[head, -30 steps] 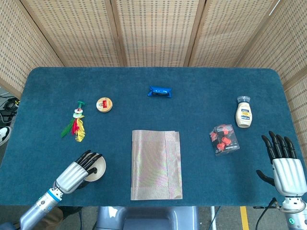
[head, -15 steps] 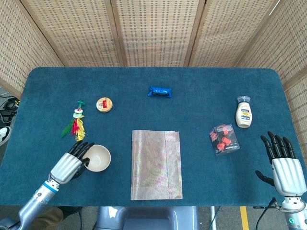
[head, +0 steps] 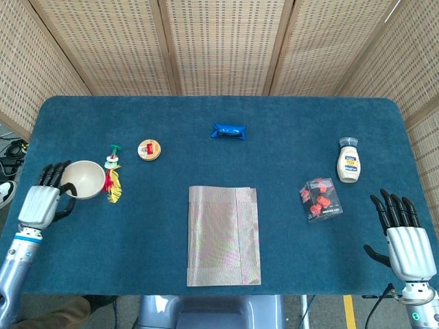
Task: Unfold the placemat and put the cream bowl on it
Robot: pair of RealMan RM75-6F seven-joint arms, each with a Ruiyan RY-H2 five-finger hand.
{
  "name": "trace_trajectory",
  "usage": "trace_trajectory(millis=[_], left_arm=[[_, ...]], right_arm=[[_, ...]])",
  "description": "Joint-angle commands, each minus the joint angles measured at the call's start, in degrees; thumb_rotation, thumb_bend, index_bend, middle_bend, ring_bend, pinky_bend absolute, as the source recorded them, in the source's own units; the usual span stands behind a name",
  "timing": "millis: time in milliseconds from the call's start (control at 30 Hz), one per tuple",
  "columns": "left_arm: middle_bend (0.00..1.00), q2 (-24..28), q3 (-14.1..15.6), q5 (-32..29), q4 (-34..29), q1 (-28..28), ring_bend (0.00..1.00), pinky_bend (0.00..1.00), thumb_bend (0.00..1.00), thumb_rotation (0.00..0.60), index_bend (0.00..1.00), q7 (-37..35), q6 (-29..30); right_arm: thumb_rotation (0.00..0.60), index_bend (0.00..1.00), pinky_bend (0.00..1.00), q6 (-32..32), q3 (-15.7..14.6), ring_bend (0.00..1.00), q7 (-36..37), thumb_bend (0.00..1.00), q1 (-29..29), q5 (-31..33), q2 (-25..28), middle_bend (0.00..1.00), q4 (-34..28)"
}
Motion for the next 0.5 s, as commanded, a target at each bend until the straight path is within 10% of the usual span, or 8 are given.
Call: trace_trajectory(millis=[33, 333, 500], left_arm=[[0.0, -0.3, -2.1, -4.6, 4.4, -0.3, 0.0, 0.0, 0.49, 0.6, 0.64, -4.4, -5.3], [0.0, -4.0, -1.8, -7.4, 13.1, -2.7, 0.0, 0.0, 0.47, 0.6, 0.61, -9.4, -13.9], [0.0, -5.0, -1.1, -7.2, 15.0, -3.0, 0.0, 0.0, 0.03, 0.6, 0.06, -10.1, -15.4]], right_arm=[[0.6, 0.0, 0.0, -0.2, -0.1, 0.0, -0.2, 0.0, 0.1, -0.1, -0.1, 0.0, 0.0], [0.6, 0.0, 0.0, -0.5, -0.2, 0.0, -0.7, 0.0, 0.2, 0.1, -0.3, 0.0, 0.0], [0.6, 0.0, 0.0, -0.5, -0.2, 0.0, -0.6, 0.0, 0.2, 0.1, -0.1, 0.0, -0.1]])
